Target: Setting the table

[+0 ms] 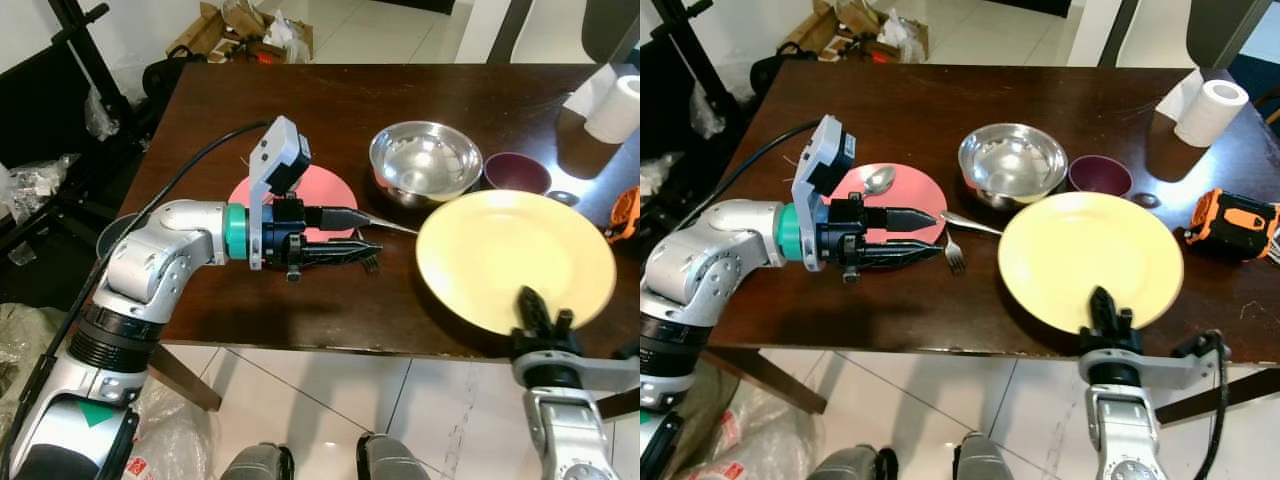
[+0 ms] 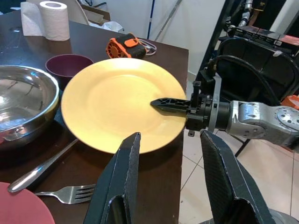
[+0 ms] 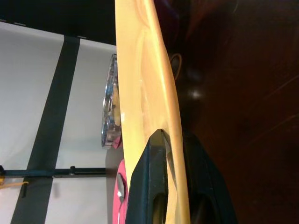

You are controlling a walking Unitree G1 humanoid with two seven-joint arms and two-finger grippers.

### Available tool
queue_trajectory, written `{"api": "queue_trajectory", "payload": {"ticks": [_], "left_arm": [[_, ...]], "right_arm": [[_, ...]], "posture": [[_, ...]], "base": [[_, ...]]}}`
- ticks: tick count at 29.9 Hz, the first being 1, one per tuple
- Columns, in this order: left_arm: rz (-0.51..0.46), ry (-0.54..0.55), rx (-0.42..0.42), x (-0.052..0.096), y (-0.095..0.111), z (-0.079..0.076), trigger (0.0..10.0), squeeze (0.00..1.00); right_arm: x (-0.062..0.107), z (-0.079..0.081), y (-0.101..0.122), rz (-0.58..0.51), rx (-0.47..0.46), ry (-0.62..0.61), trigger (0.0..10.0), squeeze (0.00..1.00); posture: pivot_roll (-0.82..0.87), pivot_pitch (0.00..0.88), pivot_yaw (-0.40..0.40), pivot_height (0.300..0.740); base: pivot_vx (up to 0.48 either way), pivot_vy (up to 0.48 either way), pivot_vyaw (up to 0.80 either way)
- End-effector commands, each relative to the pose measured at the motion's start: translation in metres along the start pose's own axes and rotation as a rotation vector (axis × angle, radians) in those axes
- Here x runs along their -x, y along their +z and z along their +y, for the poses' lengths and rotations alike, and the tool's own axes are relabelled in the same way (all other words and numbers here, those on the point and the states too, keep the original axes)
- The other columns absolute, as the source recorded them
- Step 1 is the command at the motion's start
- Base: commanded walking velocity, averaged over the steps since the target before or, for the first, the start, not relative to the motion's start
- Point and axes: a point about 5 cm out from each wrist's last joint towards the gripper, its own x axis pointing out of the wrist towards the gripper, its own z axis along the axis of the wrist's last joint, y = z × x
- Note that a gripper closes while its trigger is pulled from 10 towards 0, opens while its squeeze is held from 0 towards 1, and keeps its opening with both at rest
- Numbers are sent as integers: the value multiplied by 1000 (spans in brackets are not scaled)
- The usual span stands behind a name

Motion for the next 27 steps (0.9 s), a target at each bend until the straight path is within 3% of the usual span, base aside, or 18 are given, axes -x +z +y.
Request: {"api": "queue_trajectory", "payload": {"ticks": [1, 5, 11, 20, 23, 27], "left_arm": [[13, 4, 2, 0, -4, -1, 10000, 0], [11, 14, 10, 2, -6, -3, 10000, 0], [12, 18, 15, 2, -8, -3, 10000, 0], [-2, -4, 25, -6, -11, -8, 10000, 0], [-3, -9, 38, -5, -13, -11, 10000, 0], [4, -12, 42, -4, -14, -12, 10000, 0]], "right_arm": [[2, -4, -6, 6, -44, -19, 10000, 0], [-16, 1, -20, 55, -52, -3, 10000, 0], [-17, 7, -24, 47, -70, 13, 10000, 0], [-2, 8, -13, -21, -95, 37, 10000, 0], [9, 30, -9, -72, -79, 149, 10000, 0], [13, 34, -7, -98, -84, 166, 10000, 0]], "posture": [[13, 0, 64, 740], [31, 0, 60, 740], [23, 0, 62, 740], [29, 0, 2, 740], [28, 0, 23, 740], [28, 0, 23, 740]], "base": [[0, 0, 0], [0, 0, 0], [0, 0, 0], [0, 0, 0], [0, 0, 0], [0, 0, 0]]}}
